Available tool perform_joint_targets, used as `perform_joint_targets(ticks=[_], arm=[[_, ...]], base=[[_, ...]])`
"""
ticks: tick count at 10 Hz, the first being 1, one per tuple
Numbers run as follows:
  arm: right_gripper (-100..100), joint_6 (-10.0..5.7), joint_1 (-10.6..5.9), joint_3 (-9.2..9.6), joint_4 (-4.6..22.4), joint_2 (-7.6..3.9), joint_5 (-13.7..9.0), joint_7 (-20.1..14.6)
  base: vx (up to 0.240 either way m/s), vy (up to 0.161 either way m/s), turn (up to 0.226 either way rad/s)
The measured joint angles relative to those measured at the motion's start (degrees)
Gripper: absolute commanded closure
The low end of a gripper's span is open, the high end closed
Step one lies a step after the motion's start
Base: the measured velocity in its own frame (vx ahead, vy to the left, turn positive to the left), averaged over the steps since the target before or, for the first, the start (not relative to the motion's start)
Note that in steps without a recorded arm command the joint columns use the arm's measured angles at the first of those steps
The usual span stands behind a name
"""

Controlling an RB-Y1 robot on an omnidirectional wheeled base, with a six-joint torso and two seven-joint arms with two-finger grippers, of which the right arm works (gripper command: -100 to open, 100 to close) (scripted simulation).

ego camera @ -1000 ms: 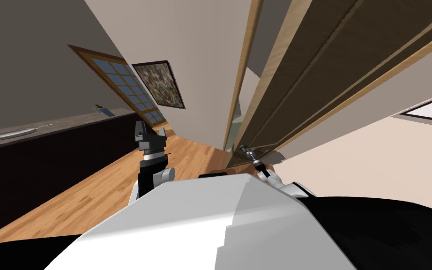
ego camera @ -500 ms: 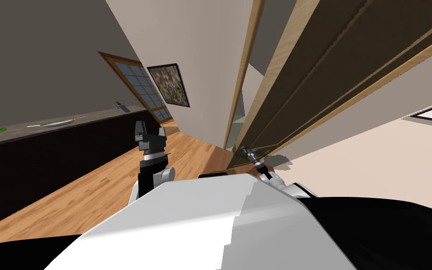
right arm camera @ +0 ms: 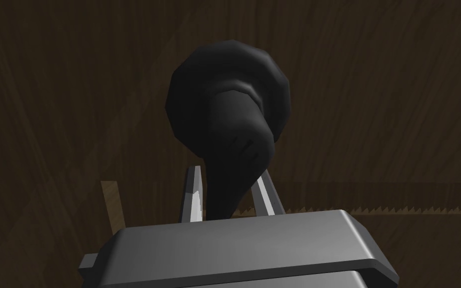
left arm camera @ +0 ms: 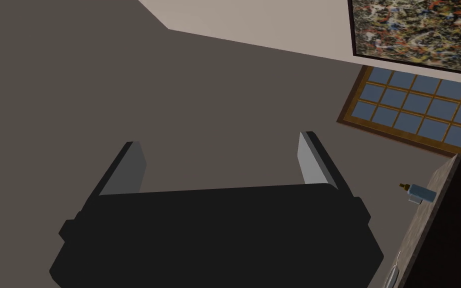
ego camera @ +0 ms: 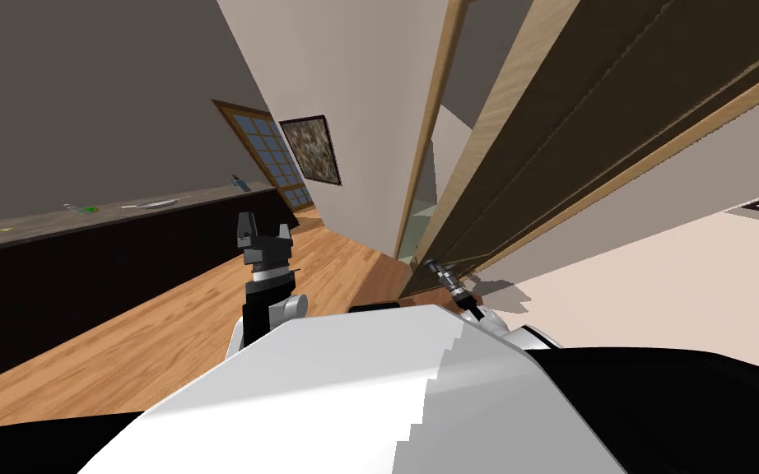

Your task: Pull the door open

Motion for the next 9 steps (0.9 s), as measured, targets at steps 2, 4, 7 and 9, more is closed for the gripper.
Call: perform_joint_targets(ticks=[2,4,7,9], arm=[[100,-0.62,1.49,0.07,-1.25,-0.75,-0.16,-0.21],[100,-1.13,1.53,0.3,-0.41,-0.63,-0.05,-0.31],[100,-1.47,1.31,0.23,0.0,-0.82,-0.19,-0.45],[100,-1.73,1.36,0.27,0.1,-0.91,-0.24,-0.48]], base=[[-0.163,-0.067,0.075],[-0.094,-0.046,0.068],[-0.201,-0.09,0.191],[-0.18,-0.093,0.155]])
